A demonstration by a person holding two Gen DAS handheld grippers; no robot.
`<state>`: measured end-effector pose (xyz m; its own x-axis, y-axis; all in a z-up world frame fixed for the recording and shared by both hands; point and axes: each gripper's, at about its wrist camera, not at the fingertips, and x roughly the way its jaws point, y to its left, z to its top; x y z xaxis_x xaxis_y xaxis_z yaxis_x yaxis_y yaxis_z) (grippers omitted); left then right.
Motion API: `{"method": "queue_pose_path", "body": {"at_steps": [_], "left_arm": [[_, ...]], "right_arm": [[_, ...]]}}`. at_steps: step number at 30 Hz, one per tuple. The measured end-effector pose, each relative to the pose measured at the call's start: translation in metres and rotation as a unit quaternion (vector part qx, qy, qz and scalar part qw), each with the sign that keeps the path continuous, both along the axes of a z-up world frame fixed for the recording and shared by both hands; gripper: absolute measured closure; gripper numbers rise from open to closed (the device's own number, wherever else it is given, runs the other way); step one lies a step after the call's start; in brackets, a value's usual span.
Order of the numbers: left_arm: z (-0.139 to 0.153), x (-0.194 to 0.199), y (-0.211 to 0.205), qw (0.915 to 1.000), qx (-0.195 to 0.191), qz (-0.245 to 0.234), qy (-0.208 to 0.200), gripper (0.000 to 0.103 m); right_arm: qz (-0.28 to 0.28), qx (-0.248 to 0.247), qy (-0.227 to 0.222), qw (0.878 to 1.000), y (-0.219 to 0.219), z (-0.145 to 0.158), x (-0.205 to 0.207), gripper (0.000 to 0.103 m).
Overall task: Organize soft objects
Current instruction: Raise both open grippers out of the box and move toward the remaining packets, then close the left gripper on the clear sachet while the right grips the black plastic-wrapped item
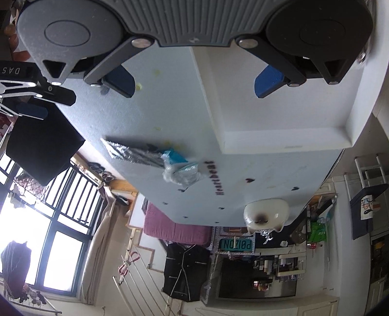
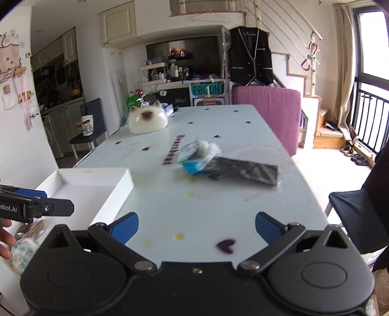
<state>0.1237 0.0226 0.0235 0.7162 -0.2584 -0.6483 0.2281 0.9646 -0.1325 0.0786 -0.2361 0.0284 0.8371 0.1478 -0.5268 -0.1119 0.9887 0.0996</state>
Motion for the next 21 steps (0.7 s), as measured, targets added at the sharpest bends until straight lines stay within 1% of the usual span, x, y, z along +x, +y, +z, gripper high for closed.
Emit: {"method": "queue_pose_path", "body": {"at_steps": [3,6,12,15,21], "left_arm": [[0.002,0.012,-0.010,0.9999,-0.010,-0.005,-0.010,0.000],[0.005,0.027,-0.022,0.9998,-0.012,-0.007,-0.015,0.000],[0.011,0.057,-0.051,0.9993,-0.003,-0.025,-0.028,0.000],[0.012,0.074,-0.063,0.9992,-0.006,-0.030,-0.027,0.000],[0.011,0.119,-0.084,0.9990,-0.029,-0.029,-0.018,0.000]], "right_arm": [[-0.008,0.003,-0.003,1.000,-0.012,0.001,0.009,0.000],[-0.011,-0.001,-0.004,1.000,-0.020,-0.001,0.020,0.000],[-0.018,-0.005,-0.008,1.000,-0.037,-0.004,0.045,0.000],[-0.024,-0.005,-0.006,1.000,-0.046,-0.007,0.061,0.000],[-0.038,-0.010,-0.004,0.999,-0.066,-0.017,0.101,0.000]]}}
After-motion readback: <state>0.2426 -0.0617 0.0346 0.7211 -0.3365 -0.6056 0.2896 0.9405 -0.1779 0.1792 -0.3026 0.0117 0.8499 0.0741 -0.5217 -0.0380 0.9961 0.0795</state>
